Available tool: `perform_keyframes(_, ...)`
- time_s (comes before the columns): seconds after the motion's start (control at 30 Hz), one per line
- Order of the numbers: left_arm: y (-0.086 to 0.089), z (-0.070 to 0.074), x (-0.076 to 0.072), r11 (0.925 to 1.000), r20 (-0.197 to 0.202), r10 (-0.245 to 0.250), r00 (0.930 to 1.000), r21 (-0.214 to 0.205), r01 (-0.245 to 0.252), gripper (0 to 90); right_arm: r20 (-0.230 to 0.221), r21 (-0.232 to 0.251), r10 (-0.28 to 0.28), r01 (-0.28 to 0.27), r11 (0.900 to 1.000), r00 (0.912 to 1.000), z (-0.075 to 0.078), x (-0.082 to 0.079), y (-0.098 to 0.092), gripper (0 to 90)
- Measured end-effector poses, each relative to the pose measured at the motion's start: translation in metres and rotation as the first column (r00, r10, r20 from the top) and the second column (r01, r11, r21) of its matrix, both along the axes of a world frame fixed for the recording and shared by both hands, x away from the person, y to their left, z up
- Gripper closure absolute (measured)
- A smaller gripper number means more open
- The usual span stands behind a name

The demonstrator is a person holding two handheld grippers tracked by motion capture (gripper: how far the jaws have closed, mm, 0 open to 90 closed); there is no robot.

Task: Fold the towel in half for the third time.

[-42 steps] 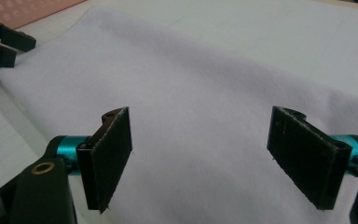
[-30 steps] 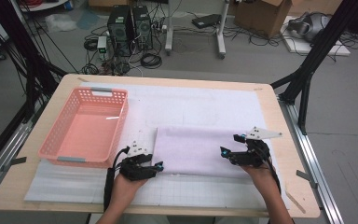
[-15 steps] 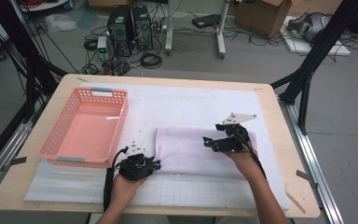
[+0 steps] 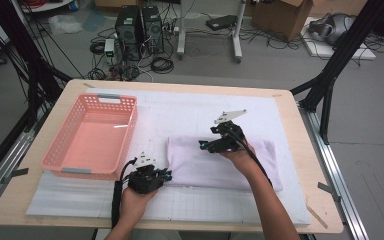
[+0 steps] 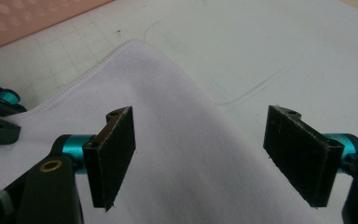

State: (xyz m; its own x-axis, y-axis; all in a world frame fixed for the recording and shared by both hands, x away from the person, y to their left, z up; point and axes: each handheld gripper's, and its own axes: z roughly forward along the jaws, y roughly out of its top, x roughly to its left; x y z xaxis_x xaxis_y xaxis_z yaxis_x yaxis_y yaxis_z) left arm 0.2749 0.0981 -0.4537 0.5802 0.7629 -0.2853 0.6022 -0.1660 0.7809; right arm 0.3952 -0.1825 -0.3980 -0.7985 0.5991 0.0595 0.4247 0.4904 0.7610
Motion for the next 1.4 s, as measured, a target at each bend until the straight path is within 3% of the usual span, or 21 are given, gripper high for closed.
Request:
perform_keyframes(0.33,0.004,-0.001,0.001,0.9994,-0.011,0.000,0.9999,-0.036,-0.001,79.8,-0.034,-0.048,0.039,-0.041,0.9980,0.9986,-0.008,0.022,0.034,25.9)
perform_keyframes(0.73,0.006,-0.002,0.002,0.9978,-0.039,0.001,0.9992,-0.067,-0.003,79.8,-0.069,-0.122,0.081,-0.089,0.9885,0.9943,-0.027,0.044,0.072,36.2)
perform_keyframes(0.93,0.007,-0.002,0.003,0.9977,-0.050,0.004,0.9988,-0.067,-0.008,79.6,-0.086,-0.143,0.127,-0.138,0.9800,0.9882,-0.028,0.051,0.086,48.0)
perform_keyframes(1.27,0.008,-0.003,0.003,0.9972,-0.072,0.011,0.9973,-0.073,-0.016,78.8,-0.130,-0.183,0.229,-0.250,0.9507,0.9647,-0.029,0.053,0.101,69.2)
perform_keyframes(1.4,0.008,-0.004,0.003,0.9968,-0.081,0.017,0.9966,-0.076,-0.023,79.1,-0.146,-0.178,0.239,-0.263,0.9481,0.9599,-0.028,0.051,0.101,80.4)
